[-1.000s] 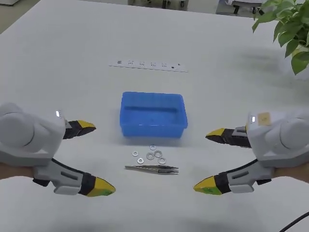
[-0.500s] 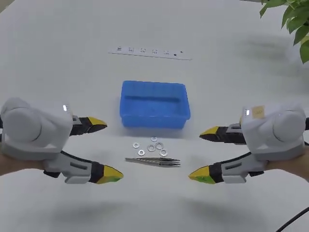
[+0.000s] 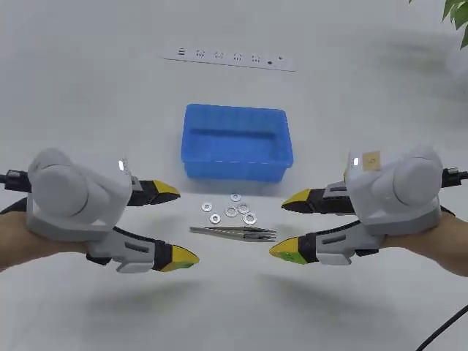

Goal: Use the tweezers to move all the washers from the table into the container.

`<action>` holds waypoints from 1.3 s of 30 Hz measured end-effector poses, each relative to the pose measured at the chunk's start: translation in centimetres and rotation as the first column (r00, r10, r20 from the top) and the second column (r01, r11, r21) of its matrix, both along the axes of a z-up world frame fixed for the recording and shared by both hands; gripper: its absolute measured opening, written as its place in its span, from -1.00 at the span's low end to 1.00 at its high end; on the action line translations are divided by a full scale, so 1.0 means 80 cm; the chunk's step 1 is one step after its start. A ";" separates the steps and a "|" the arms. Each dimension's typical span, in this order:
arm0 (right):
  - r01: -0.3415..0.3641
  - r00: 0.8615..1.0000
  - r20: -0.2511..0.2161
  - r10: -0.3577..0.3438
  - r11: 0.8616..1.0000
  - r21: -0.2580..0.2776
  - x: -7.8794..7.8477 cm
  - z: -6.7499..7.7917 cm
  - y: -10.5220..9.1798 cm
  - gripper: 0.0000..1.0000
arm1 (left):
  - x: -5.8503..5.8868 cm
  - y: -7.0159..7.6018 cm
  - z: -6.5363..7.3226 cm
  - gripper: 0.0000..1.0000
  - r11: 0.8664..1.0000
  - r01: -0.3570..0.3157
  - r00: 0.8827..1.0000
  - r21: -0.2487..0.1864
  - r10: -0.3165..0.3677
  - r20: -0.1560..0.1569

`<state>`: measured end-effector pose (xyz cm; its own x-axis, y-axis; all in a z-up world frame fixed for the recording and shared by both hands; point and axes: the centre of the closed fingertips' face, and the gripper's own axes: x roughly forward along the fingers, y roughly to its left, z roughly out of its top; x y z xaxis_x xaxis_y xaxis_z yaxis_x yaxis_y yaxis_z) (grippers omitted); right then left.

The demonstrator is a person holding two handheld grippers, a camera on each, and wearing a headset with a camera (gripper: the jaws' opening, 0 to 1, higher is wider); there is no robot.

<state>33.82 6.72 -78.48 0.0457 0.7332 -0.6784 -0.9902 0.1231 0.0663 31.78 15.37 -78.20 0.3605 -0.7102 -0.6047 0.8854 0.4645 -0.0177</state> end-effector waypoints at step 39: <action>-0.154 0.988 -0.003 0.154 0.984 -0.086 -0.003 -0.026 0.044 -0.61 | 0.027 -0.013 -0.027 -0.71 0.970 0.181 0.983 0.162 -0.177 -0.038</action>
